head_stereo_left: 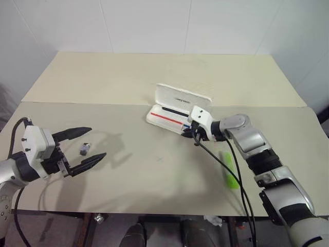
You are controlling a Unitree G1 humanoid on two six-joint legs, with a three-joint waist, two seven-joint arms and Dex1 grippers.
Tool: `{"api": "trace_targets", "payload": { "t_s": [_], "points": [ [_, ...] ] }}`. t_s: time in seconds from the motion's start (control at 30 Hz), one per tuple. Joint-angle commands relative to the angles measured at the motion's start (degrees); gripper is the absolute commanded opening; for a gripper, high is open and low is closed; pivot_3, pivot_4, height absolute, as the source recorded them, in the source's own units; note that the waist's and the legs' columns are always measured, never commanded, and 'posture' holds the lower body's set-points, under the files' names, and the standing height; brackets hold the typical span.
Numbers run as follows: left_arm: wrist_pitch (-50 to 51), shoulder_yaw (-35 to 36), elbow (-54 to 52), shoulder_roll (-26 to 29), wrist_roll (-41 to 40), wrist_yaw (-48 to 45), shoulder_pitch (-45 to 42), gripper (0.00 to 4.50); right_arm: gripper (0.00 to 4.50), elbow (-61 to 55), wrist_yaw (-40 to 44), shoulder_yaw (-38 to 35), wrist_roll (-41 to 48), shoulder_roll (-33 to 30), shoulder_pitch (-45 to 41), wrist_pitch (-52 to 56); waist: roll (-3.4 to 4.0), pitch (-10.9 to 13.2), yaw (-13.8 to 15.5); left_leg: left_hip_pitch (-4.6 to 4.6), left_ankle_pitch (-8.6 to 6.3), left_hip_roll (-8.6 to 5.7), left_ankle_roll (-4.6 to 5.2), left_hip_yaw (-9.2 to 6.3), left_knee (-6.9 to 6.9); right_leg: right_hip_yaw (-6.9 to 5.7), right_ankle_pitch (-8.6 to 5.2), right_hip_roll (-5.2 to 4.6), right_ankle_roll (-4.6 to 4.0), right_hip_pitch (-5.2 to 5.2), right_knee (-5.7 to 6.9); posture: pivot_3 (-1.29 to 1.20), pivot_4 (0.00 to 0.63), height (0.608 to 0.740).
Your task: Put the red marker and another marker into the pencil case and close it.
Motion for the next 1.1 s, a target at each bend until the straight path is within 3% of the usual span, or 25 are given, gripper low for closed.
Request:
{"api": "trace_targets", "payload": {
  "t_s": [0.03,0.23,0.43,0.83,1.1],
  "points": [
    [0.25,2.46,-0.85,0.85,-1.68,-0.49,0.11,4.50,0.02,-2.03,3.06,-2.36,2.84,-0.10,-0.68,-2.18,0.01,0.01,0.05,-0.01,0.00,0.00,0.00,0.00,-0.01,0.00,0.00,-0.01,0.00,-0.01,-0.01,0.00,0.150,0.740],
    [0.56,1.46,-1.91,-0.14,-1.93,0.05,-0.10,4.50,0.02,-13.76,10.69,-3.58,8.84,-1.94,2.30,-2.48,0.01,0.01,0.08,-0.06,-0.02,0.02,0.00,0.00,-0.05,0.00,-0.01,-0.02,0.00,-0.05,-0.05,0.00,0.150,0.740],
    [0.46,0.76,-2.86,-1.35,-2.04,0.21,0.83,4.50,0.02,-30.70,16.76,0.79,8.43,-10.62,9.37,0.13,-0.01,0.00,0.68,-0.07,-0.02,0.00,0.00,-0.03,-0.02,-0.04,-0.01,-0.09,0.00,0.00,-0.09,0.00,0.150,0.740],
    [0.75,-0.13,-5.41,-2.91,-3.08,0.08,3.93,4.50,0.02,-37.76,10.59,4.08,3.34,-11.66,16.63,1.52,-0.05,-0.02,0.39,-0.04,-0.02,0.02,0.00,-0.01,0.05,-0.01,0.00,-0.04,-0.03,0.02,-0.06,0.00,0.150,0.740],
    [0.87,-0.40,-4.94,-2.41,-3.06,0.30,3.42,4.50,0.02,-35.08,10.34,4.83,3.46,-10.23,17.23,-0.65,-0.05,-0.03,0.42,-0.01,-0.01,0.01,0.00,-0.02,0.08,-0.03,0.01,-0.03,-0.02,0.08,-0.05,0.00,0.150,0.740]
  ]
}}
